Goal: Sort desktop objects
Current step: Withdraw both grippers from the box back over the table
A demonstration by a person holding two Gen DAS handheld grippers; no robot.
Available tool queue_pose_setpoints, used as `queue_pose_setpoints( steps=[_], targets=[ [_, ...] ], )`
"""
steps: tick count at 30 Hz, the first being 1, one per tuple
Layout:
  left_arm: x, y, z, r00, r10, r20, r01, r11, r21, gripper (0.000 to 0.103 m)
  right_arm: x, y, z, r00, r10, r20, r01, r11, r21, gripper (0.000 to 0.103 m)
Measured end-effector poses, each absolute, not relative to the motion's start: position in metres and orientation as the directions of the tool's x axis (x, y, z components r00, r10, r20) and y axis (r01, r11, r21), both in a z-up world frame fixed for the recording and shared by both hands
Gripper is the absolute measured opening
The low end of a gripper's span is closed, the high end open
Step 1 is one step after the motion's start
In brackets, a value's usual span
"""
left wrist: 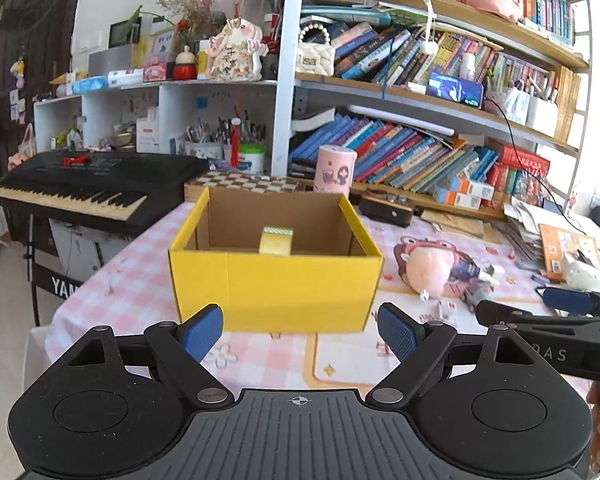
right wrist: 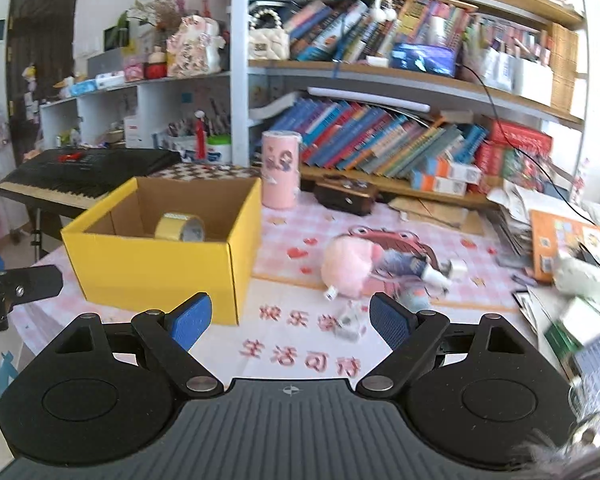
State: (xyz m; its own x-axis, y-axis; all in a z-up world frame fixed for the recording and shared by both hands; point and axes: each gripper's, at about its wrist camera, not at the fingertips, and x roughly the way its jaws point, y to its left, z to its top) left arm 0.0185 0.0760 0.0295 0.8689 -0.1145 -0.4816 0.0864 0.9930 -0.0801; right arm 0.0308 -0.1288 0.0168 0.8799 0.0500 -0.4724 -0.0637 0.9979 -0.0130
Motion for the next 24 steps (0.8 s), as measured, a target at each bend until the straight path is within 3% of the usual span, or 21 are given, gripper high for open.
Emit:
queue_pose_setpoints(
  steps=[24],
  targets=[
    [-0.01, 0.033, 0.002, 0.802, -0.245, -0.545, 0.249, 0.966, -0.067, 0.087, -0.029, -0.166, -0.016, 0.812, -0.098, -0.576, 0.119, 0.993, -0.002, 0.086]
  ],
)
